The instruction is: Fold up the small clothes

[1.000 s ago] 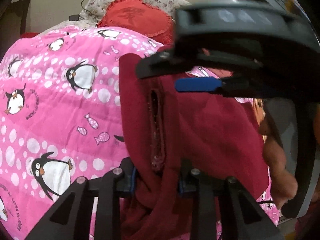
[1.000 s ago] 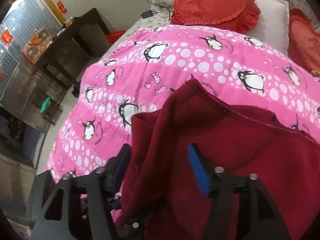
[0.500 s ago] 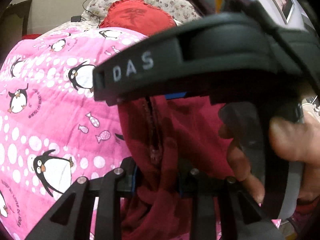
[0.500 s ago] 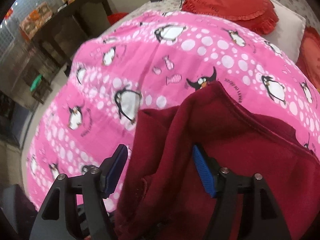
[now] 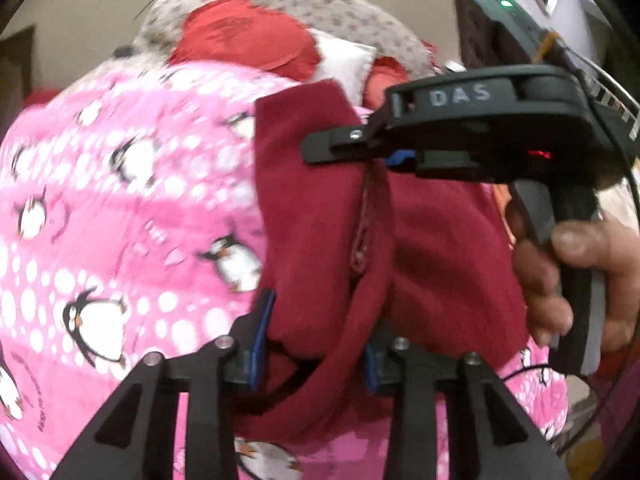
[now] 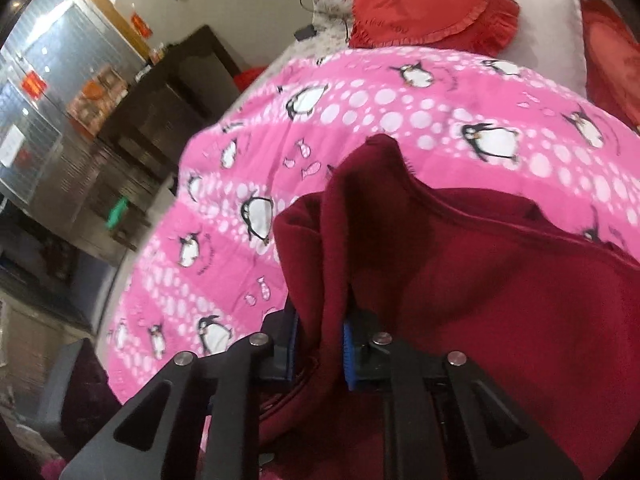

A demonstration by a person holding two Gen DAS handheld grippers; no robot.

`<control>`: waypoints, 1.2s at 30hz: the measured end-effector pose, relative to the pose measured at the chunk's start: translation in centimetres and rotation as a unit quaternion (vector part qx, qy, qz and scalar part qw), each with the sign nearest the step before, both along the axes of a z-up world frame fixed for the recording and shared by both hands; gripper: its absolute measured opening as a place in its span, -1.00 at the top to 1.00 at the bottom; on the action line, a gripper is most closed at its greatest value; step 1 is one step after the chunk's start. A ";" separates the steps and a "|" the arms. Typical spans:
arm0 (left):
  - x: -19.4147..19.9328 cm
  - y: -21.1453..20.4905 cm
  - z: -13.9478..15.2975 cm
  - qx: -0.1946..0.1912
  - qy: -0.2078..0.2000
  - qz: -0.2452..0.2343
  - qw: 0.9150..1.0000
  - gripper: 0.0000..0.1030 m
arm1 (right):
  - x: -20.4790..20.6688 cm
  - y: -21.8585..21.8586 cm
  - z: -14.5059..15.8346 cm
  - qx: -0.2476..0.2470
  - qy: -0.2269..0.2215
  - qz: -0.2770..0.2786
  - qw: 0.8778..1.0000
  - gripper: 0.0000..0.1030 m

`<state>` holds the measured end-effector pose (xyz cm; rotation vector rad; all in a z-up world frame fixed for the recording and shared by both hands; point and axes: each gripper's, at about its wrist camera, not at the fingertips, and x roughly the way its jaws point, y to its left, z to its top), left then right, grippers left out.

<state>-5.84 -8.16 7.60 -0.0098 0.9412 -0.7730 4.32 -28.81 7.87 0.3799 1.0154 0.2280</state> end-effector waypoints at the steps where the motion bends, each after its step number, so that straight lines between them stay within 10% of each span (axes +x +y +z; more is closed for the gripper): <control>1: -0.3 -0.5 0.7 -0.001 -0.004 -0.010 1.000 0.34 | -0.8 -0.8 0.7 0.004 -0.009 -0.003 1.000 1.00; 12: -6.9 -13.0 6.6 0.015 -0.078 -0.155 0.985 0.40 | -9.0 -10.8 6.9 -0.022 -0.064 -0.061 0.996 1.00; 21: -10.6 -22.0 3.0 0.039 -0.035 -0.190 0.980 0.26 | -15.2 -20.4 2.9 -0.034 -0.033 -0.155 0.987 1.00; 29: -11.7 -19.2 5.4 0.034 -0.032 -0.224 0.973 -0.61 | -15.7 -21.8 -0.4 -0.047 -0.015 -0.190 0.981 0.89; 36: -8.3 -14.9 5.2 0.100 -0.100 -0.145 0.979 -0.63 | -20.7 -18.7 3.9 0.004 -0.077 -0.151 0.986 0.87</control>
